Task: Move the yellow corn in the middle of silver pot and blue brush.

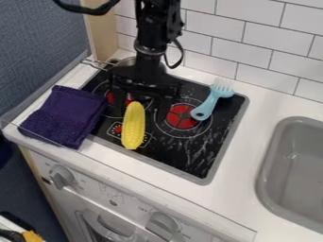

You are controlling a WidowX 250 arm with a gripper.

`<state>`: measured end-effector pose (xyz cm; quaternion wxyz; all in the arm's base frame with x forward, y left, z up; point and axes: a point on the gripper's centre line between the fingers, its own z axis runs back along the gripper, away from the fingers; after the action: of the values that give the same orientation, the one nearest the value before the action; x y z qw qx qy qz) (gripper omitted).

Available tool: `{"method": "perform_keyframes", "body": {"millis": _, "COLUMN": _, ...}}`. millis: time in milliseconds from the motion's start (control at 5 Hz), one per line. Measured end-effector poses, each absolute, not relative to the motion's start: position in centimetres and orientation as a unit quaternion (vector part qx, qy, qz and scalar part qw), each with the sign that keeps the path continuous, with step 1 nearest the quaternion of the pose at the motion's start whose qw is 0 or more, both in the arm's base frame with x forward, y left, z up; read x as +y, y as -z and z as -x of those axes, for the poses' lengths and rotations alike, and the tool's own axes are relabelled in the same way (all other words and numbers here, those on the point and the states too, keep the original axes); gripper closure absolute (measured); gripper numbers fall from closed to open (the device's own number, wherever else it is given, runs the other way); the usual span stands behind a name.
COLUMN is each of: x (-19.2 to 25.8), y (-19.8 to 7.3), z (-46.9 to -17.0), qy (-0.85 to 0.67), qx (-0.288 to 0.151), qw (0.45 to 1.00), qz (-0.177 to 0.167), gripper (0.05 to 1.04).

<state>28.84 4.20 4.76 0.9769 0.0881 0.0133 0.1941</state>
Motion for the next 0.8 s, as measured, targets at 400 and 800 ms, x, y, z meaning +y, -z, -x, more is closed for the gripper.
{"method": "perform_keyframes", "body": {"millis": 400, "x": 6.7, "y": -1.8, "z": -26.8, "qy": -0.214, "qx": 0.054, "qw": 0.974, "qz": -0.056, "gripper": 0.083}}
{"method": "perform_keyframes", "body": {"millis": 800, "x": 7.2, "y": -0.9, "z": -27.2, "qy": -0.219, "qx": 0.045, "qw": 0.974, "qz": -0.029, "gripper": 0.393}}
